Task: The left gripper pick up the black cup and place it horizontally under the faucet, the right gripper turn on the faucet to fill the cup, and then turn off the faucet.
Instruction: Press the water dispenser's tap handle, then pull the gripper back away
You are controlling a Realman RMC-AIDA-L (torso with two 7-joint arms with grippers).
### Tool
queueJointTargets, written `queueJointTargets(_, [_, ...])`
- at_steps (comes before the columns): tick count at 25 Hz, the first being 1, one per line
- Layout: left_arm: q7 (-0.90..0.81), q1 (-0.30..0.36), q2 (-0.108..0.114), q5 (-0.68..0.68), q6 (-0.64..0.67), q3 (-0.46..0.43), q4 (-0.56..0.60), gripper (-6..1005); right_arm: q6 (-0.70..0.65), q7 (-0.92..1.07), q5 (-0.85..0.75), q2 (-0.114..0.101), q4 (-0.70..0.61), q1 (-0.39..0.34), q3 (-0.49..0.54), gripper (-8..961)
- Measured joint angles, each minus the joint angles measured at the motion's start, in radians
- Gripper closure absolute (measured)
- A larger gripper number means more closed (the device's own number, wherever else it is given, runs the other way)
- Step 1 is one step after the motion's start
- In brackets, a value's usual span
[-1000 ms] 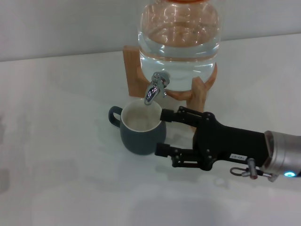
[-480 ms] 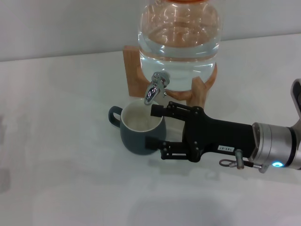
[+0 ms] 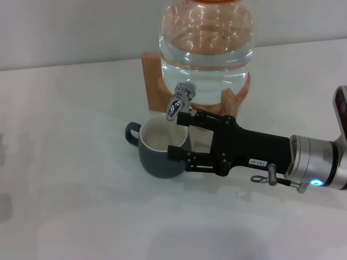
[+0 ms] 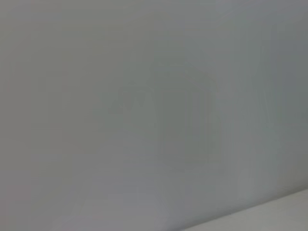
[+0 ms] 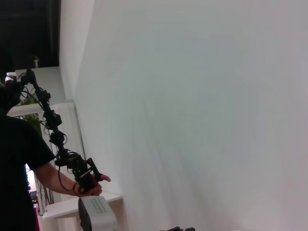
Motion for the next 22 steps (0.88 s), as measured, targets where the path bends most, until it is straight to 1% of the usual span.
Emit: queueJointTargets(22, [0.000,0.000,0.001,0.000,-0.006,0.000,0.000,121,-0.012,-0.014,0.022,0.000,0.000,-0.010,0.007,113])
